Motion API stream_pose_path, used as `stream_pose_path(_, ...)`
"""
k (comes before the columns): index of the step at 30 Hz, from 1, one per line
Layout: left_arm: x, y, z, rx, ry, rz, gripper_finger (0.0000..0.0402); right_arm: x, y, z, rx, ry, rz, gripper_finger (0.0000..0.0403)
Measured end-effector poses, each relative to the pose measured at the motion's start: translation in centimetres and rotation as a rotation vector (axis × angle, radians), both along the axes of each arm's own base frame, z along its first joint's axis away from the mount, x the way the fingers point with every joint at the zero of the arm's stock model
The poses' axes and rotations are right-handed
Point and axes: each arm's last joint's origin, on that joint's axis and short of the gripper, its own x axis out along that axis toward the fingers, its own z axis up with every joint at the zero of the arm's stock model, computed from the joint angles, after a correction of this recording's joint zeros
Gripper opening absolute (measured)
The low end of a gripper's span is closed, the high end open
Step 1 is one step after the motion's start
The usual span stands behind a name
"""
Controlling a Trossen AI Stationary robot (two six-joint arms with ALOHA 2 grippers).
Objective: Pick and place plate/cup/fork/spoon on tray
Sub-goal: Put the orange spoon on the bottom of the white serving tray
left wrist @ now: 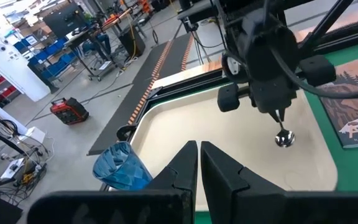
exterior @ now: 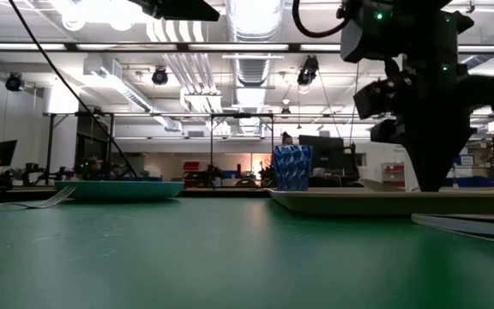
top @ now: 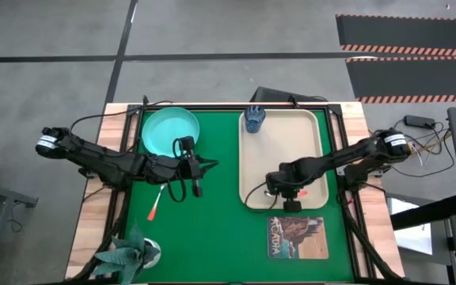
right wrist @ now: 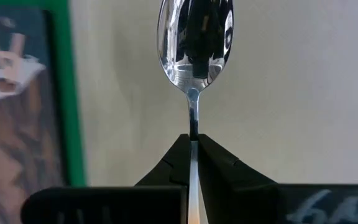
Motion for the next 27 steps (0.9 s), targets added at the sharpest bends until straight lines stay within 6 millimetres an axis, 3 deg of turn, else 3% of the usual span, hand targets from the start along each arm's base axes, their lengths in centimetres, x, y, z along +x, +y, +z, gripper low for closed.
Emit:
stream_pose_path(13,0.00,0.01,-0.01,0.000,0.000,0.000,0.0006,0.29,-0.38,-0.73,-0.122,0.008,0.022,0.0009)
stream_pose_path(27,-0.01,0.01,-0.08,0.000,0.002,0.000,0.0006,0.21,-0.38,-1.08,-0.122,-0.004,0.026,0.0020)
